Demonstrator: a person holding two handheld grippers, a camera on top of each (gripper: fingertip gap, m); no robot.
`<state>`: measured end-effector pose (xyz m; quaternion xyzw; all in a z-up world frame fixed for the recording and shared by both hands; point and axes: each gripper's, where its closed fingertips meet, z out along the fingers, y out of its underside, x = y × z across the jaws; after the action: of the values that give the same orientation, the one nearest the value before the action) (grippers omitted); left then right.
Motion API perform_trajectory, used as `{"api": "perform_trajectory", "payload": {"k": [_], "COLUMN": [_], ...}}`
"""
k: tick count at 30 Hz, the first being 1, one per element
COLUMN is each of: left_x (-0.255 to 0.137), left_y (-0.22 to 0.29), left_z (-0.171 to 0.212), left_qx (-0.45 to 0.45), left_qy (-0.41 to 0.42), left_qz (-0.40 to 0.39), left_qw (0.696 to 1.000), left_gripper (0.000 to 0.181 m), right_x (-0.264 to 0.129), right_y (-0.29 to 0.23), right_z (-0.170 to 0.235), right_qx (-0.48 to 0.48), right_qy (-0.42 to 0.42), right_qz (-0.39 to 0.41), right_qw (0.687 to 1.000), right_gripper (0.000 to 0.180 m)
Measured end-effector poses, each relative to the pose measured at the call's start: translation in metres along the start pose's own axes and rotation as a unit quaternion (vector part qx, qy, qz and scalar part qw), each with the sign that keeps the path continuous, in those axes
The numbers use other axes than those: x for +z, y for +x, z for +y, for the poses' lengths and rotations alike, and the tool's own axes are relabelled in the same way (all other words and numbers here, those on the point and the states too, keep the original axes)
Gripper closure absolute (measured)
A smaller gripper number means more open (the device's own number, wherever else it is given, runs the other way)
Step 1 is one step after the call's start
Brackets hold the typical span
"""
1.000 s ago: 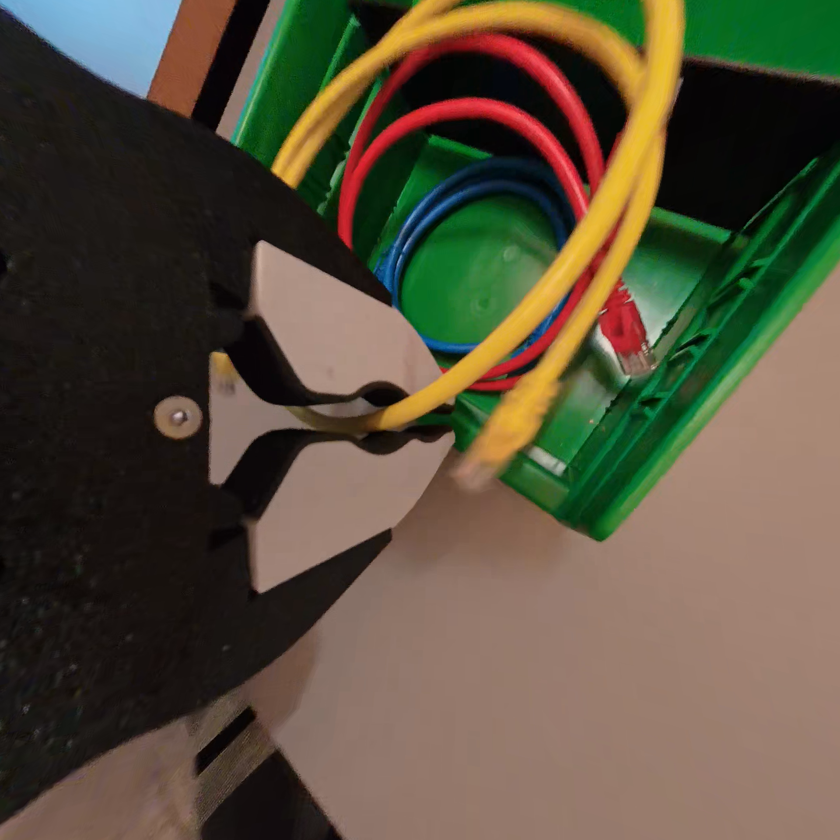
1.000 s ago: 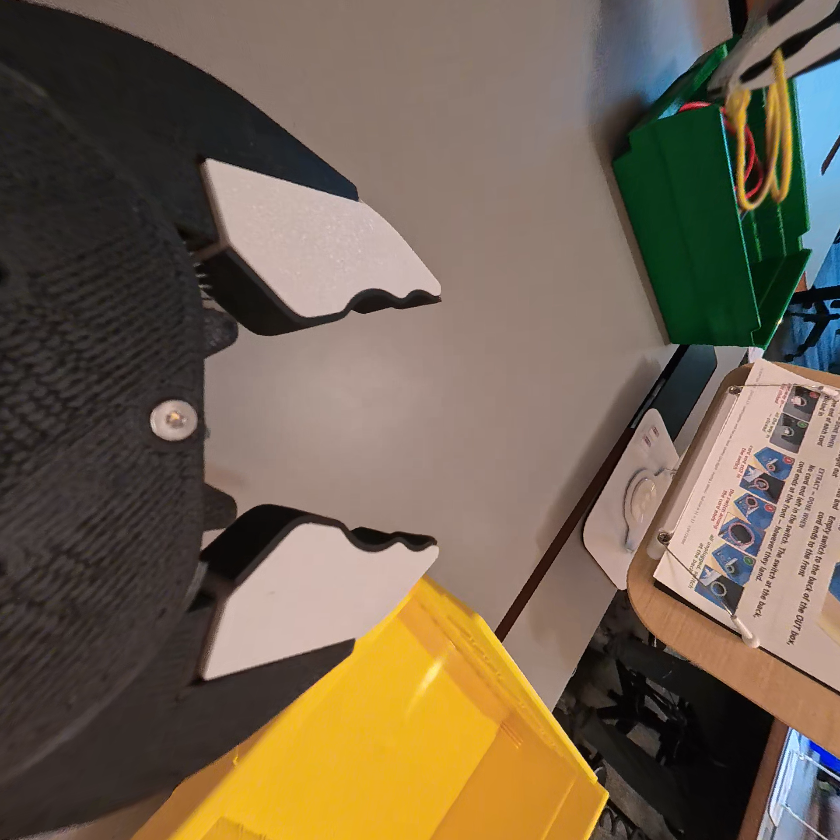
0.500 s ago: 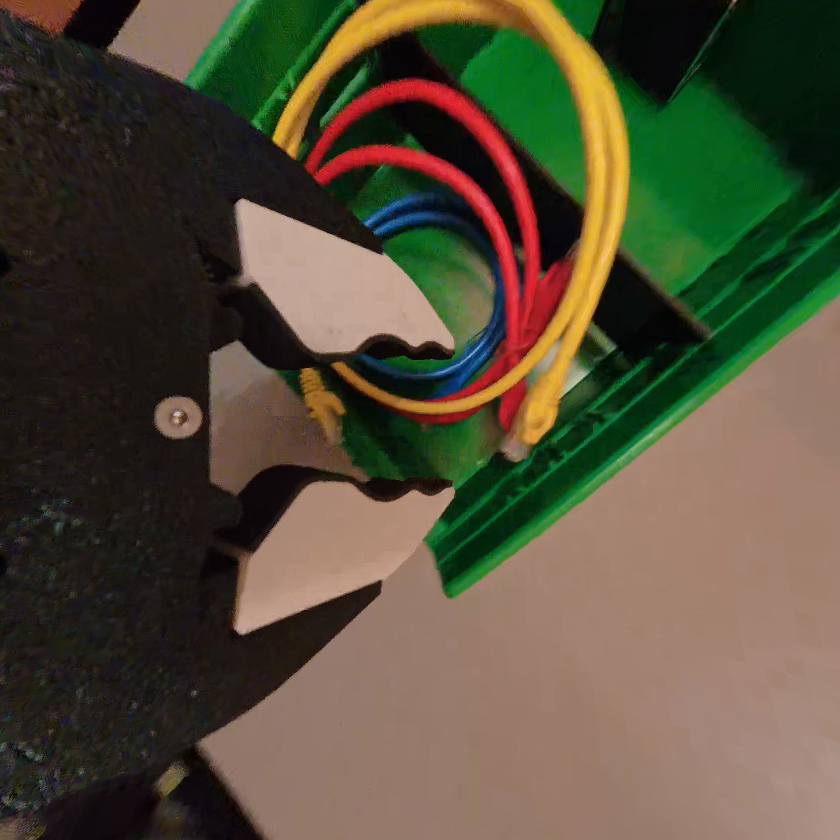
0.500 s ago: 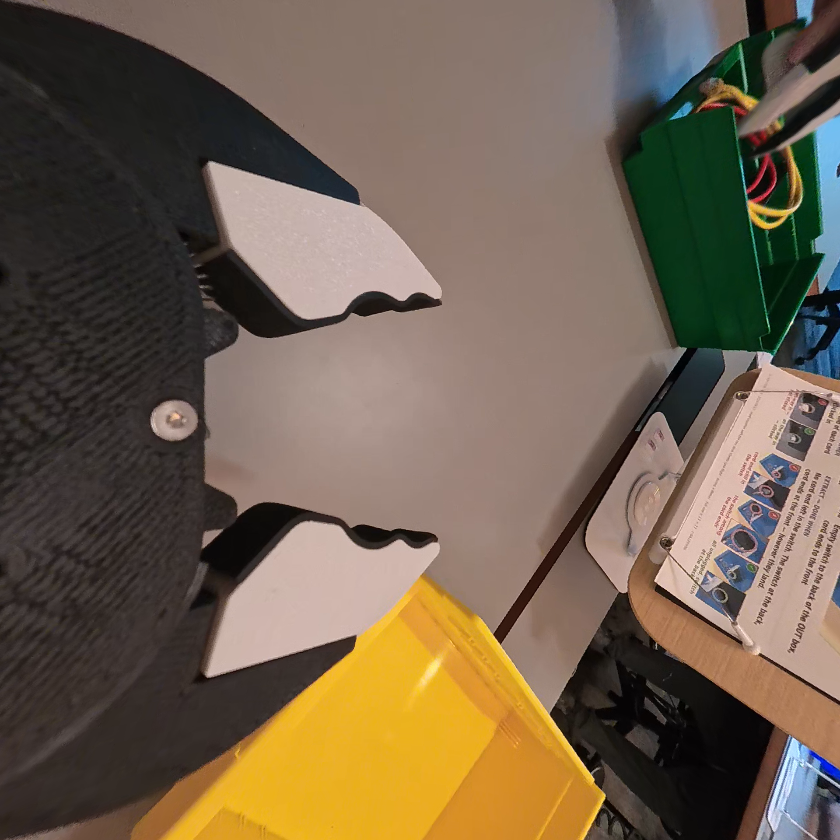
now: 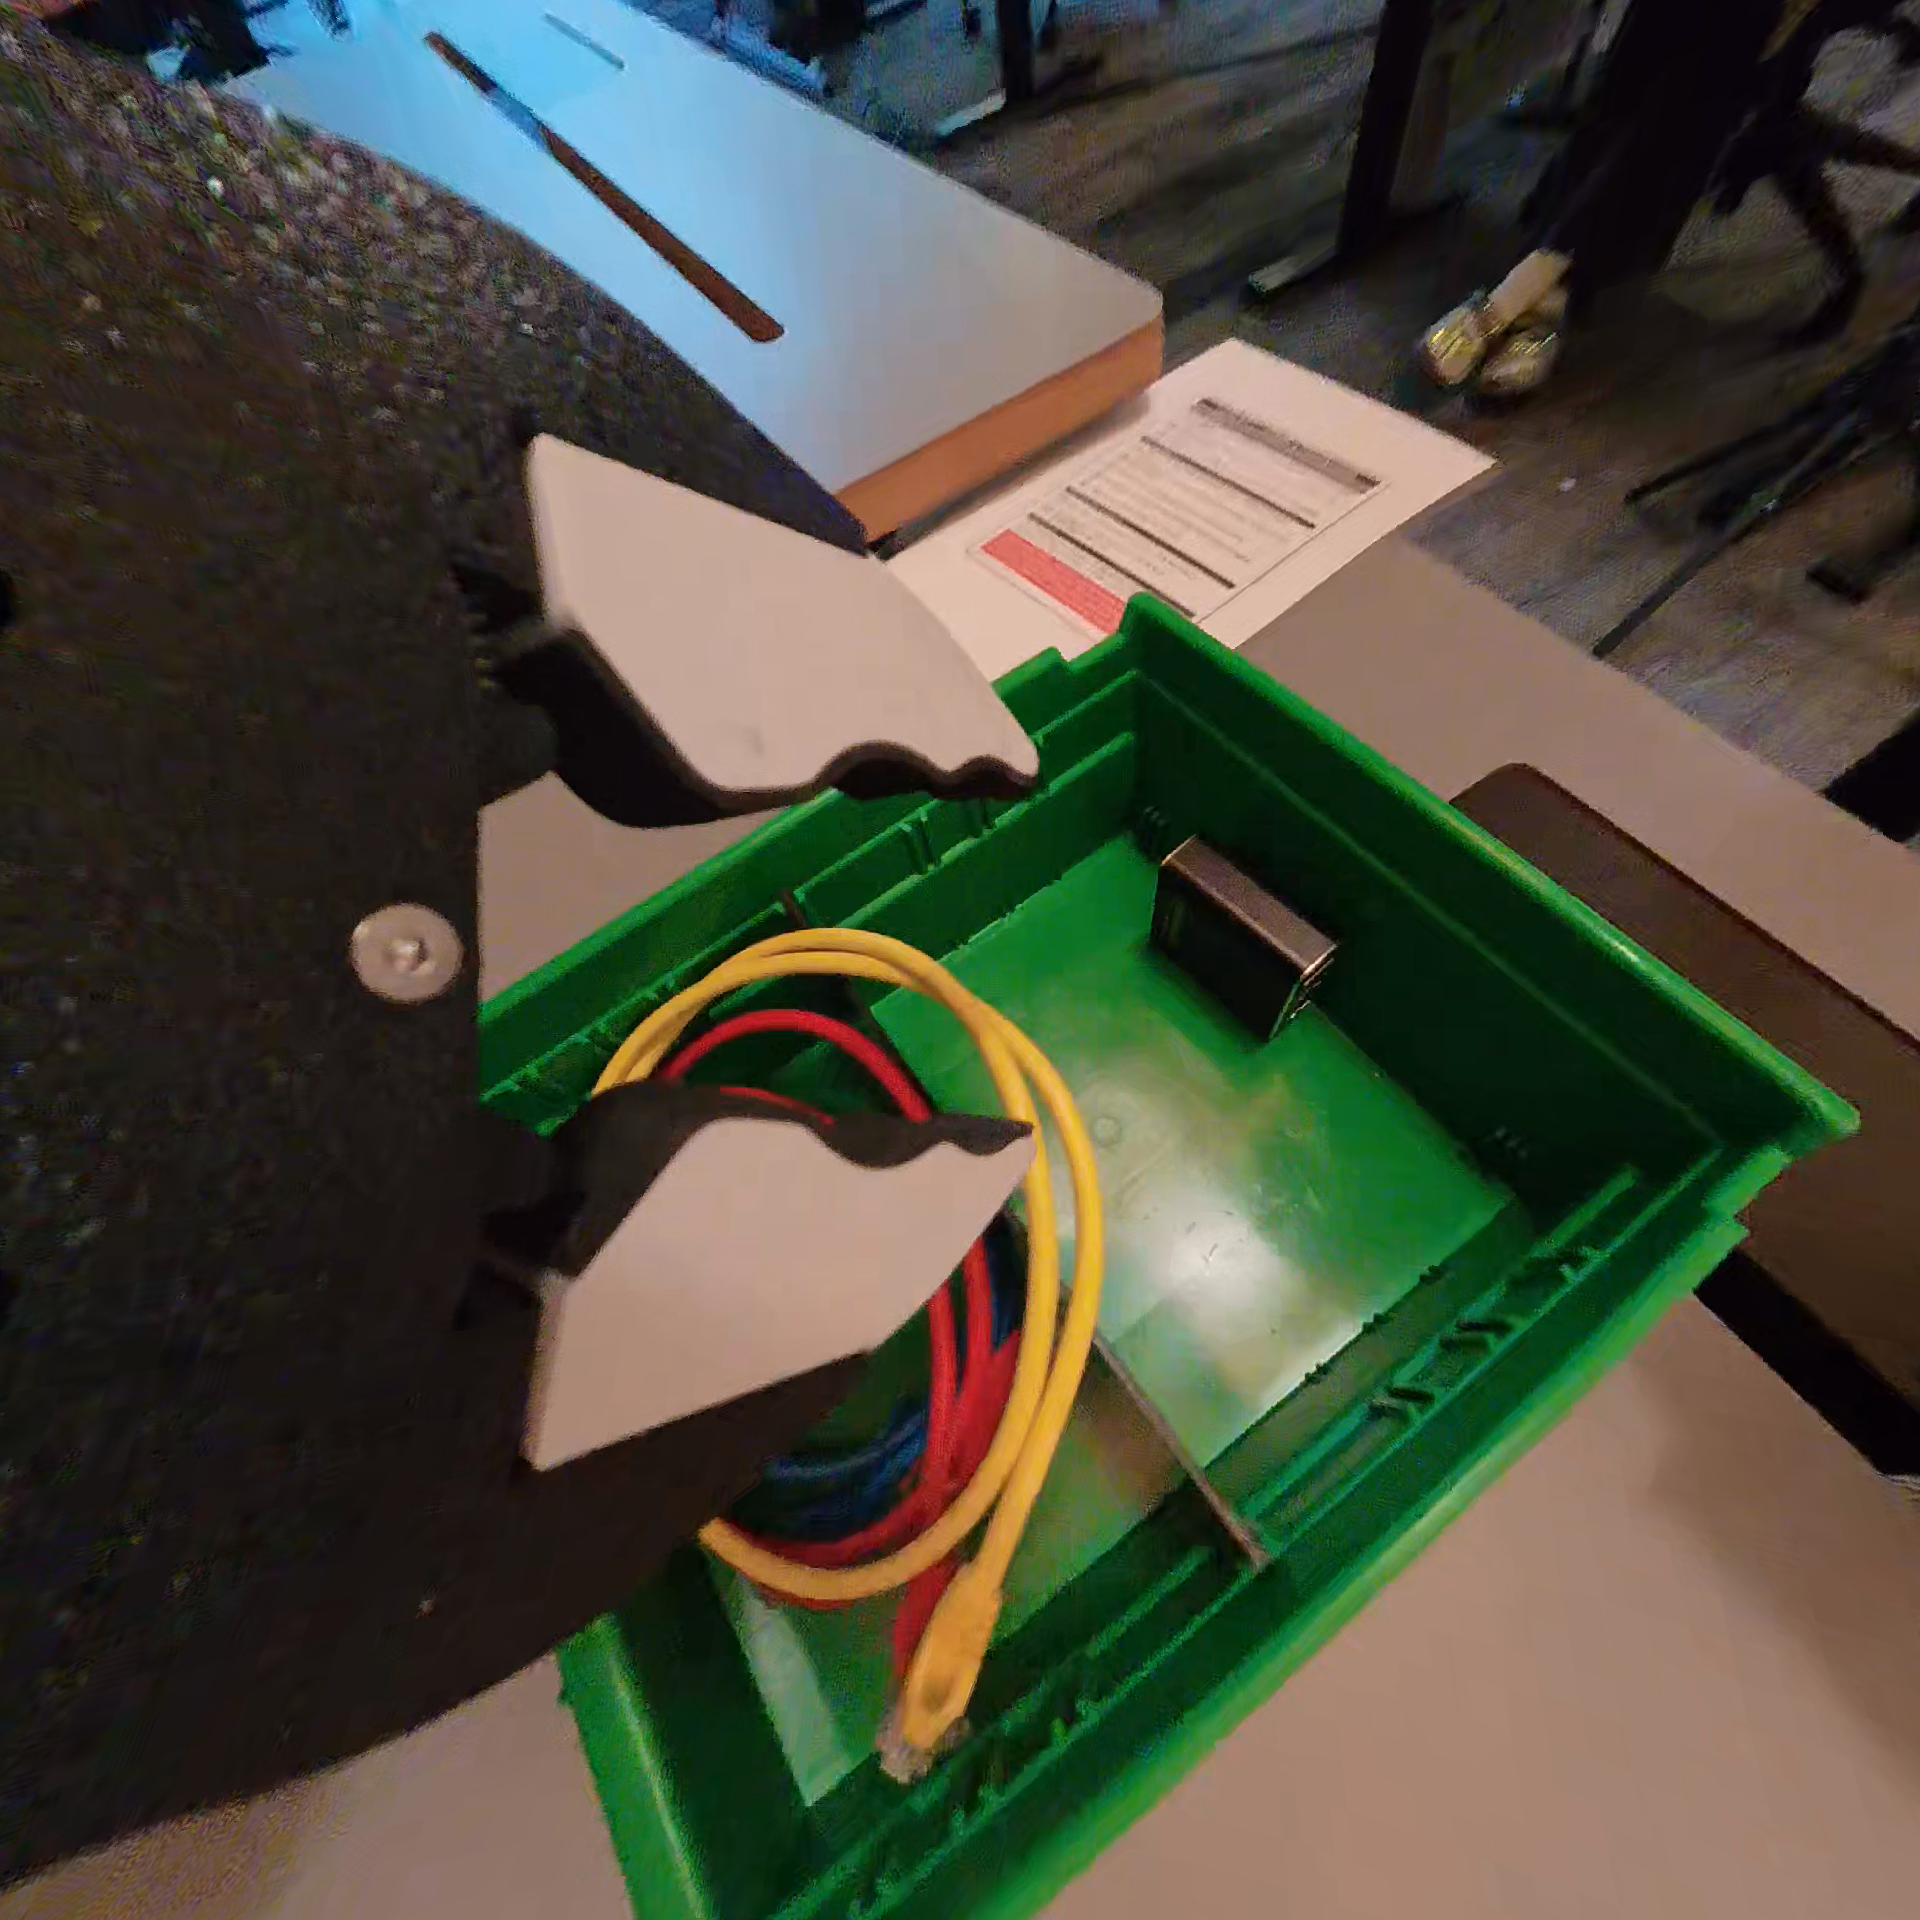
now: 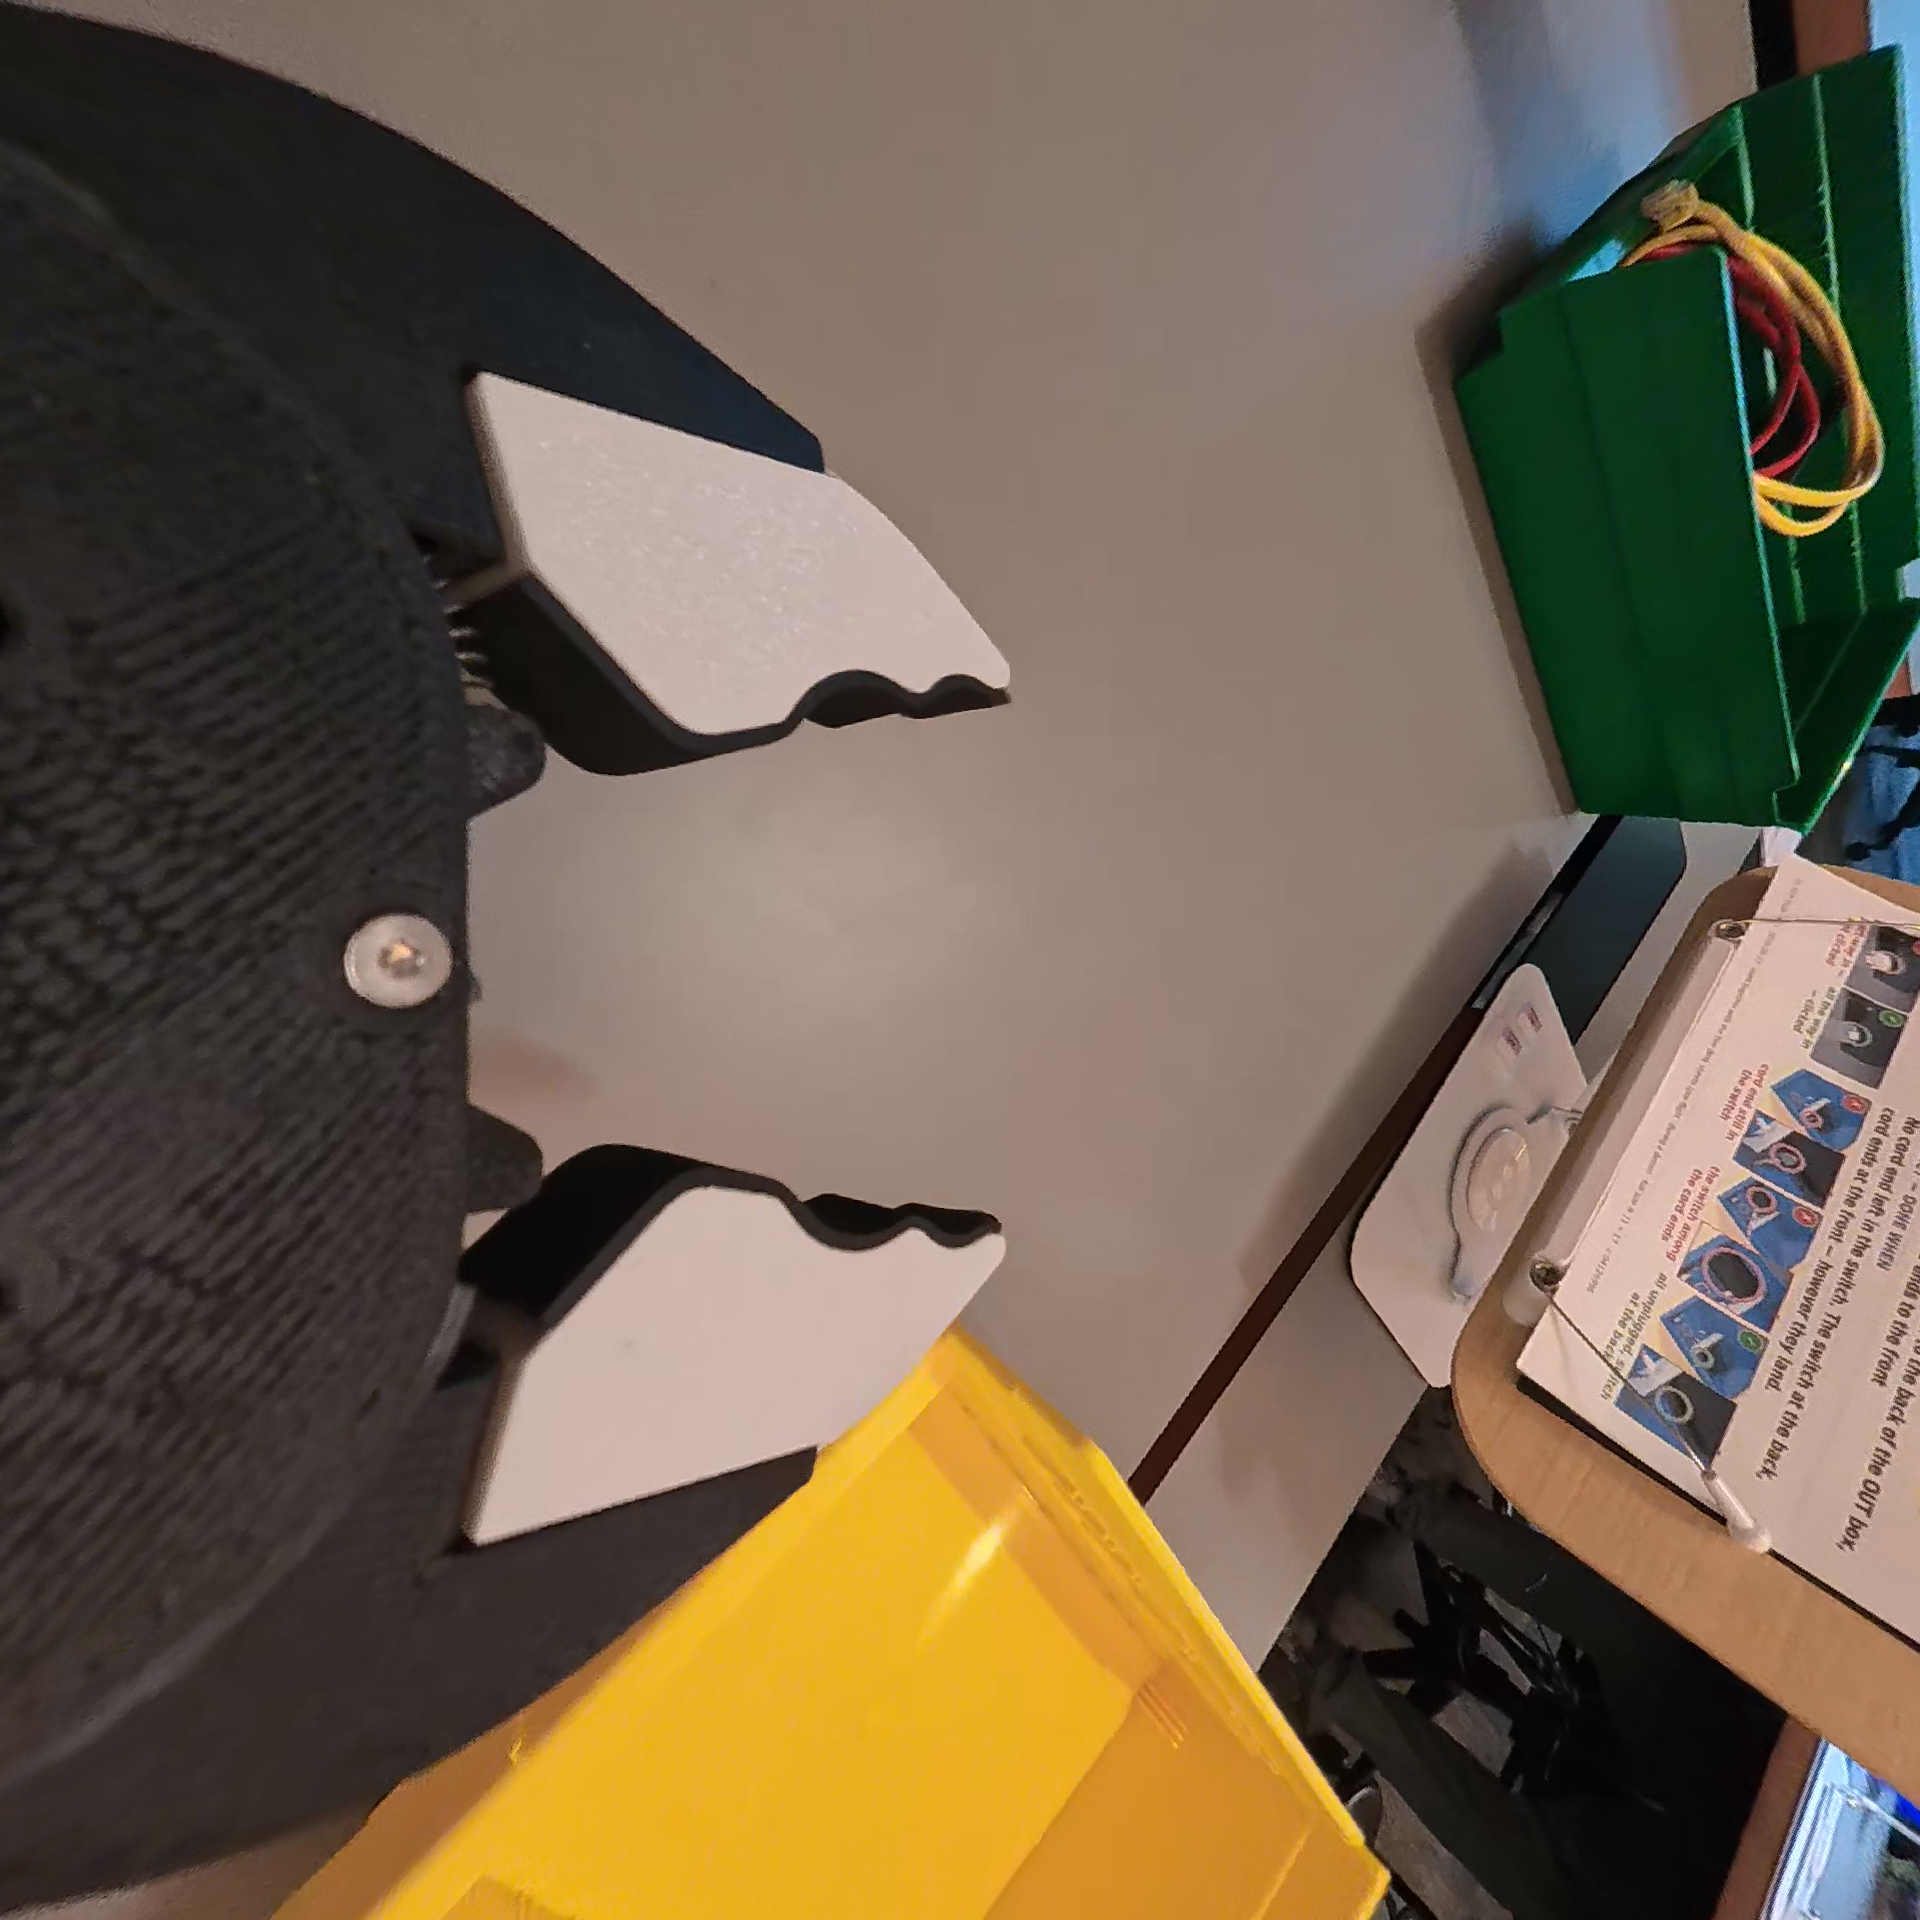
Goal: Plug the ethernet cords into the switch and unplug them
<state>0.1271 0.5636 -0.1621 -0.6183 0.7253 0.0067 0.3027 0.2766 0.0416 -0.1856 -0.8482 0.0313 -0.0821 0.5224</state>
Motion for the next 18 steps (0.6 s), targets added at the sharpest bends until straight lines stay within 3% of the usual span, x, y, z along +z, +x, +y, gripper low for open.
{"api": "perform_trajectory", "payload": {"k": [4, 7, 10, 11, 13, 18], "left_x": [0.050, 0.087, 0.116, 0.124, 0.137, 0.155], "left_y": [-0.008, -0.019, -0.018, -0.022, -0.029, -0.008], "left_z": [-0.019, -0.026, -0.022, -0.014, -0.005, 0.007], "left_qx": [-0.130, -0.265, -0.345, -0.356, -0.355, -0.330], "left_qy": [-0.073, -0.107, -0.145, -0.168, -0.188, -0.216], "left_qz": [0.084, 0.099, 0.109, 0.091, 0.061, 0.096], "left_qw": [0.985, 0.953, 0.921, 0.915, 0.914, 0.914], "left_gripper": [0.117, 0.109, 0.096, 0.085, 0.085, 0.112], "right_x": [0.001, 0.002, 0.002, 0.002, 0.003, 0.009], "right_y": [0.001, 0.005, 0.008, 0.009, 0.012, 0.013], "right_z": [0.004, 0.007, 0.013, 0.015, 0.017, 0.025], "right_qx": [-0.007, -0.003, 0.001, 0.002, 0.005, 0.018], "right_qy": [-0.010, -0.015, -0.023, -0.025, -0.025, -0.033], "right_qz": [0.004, 0.008, 0.007, 0.008, 0.008, -0.001], "right_qw": [1.000, 1.000, 1.000, 1.000, 1.000, 0.999], "right_gripper": [0.089, 0.089, 0.089, 0.089, 0.089, 0.089]}}
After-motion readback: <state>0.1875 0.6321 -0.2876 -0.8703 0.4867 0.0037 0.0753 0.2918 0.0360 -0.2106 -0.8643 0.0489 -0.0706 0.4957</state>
